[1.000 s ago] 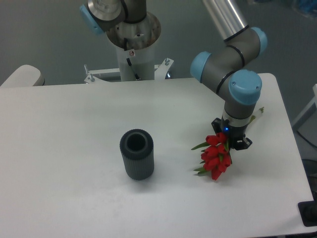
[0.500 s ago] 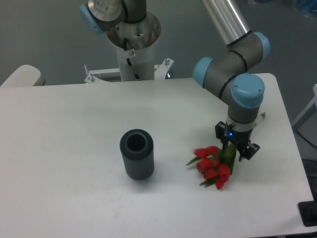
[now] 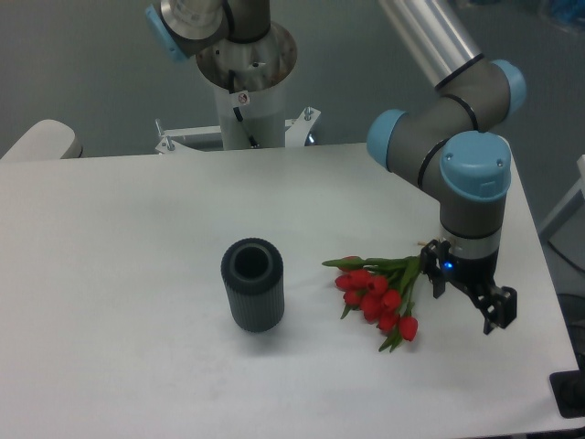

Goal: Place the flowers on the table

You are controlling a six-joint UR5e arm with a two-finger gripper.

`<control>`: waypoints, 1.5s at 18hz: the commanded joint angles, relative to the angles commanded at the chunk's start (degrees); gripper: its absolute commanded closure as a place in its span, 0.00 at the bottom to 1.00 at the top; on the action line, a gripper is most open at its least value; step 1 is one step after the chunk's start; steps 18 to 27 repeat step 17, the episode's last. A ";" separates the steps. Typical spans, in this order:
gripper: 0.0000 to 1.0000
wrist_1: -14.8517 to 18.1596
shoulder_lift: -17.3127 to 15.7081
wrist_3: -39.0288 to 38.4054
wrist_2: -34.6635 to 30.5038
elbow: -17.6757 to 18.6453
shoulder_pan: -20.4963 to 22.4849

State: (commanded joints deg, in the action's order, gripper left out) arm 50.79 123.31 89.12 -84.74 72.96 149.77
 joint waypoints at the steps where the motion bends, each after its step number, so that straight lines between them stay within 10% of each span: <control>1: 0.01 1.14 0.35 0.00 0.88 -1.32 -0.09; 9: 0.01 8.97 3.43 0.79 1.51 -12.14 -2.37; 27: 0.01 8.97 3.34 0.79 1.51 -11.97 -3.61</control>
